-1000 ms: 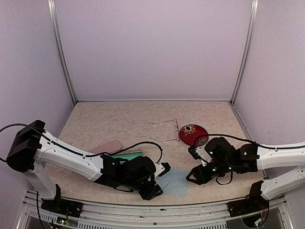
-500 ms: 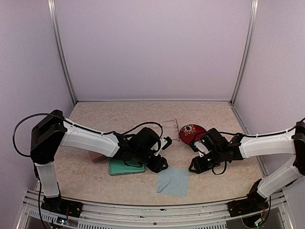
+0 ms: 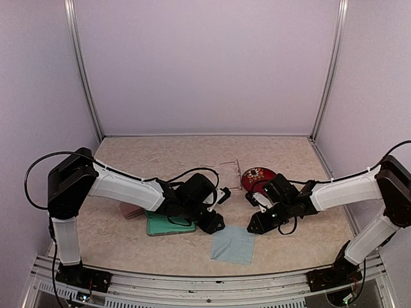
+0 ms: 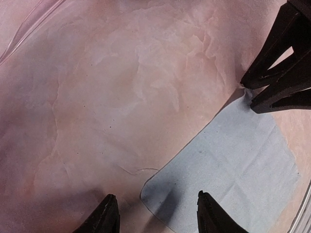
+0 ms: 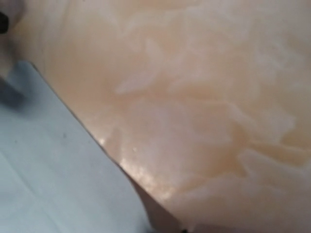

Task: Organize the sunglasses
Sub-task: Pick up the glasses cleaning cloth from the center of the board.

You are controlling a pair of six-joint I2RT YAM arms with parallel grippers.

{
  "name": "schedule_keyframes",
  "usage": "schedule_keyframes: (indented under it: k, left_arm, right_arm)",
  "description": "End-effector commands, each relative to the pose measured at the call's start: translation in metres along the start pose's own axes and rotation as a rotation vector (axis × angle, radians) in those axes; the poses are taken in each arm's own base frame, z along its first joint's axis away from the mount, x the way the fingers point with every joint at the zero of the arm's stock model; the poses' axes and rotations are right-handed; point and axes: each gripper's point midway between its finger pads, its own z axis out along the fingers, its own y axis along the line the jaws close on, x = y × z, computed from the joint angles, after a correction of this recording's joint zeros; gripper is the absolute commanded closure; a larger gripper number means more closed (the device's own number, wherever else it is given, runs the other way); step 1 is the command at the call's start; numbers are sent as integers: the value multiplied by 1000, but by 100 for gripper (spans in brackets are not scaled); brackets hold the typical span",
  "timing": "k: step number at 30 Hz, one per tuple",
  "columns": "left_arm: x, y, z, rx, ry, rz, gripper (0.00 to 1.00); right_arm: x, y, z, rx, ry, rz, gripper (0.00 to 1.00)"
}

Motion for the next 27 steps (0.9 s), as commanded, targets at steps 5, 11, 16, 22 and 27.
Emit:
schedule_keyframes:
  k: [5,11,16,22,27]
  left_arm:
    - [-4,-1,1,13,0,19,47]
    - [-1,-2,6,34,12,28,49]
    - [1,-1,10,53,25,22,55]
    - [5,4,17,57,41,14,60]
    - [9,-1,19,79,57,15,74]
  right_arm:
    - [1,3,1,-20,2,-5,87]
    - [0,1,0,-13,-6,-6,93]
    - [-1,2,0,-16,-9,-10,96]
    - [-1,2,1,-18,-8,-13,97]
    - [-2,2,0,-12,-12,-13,98]
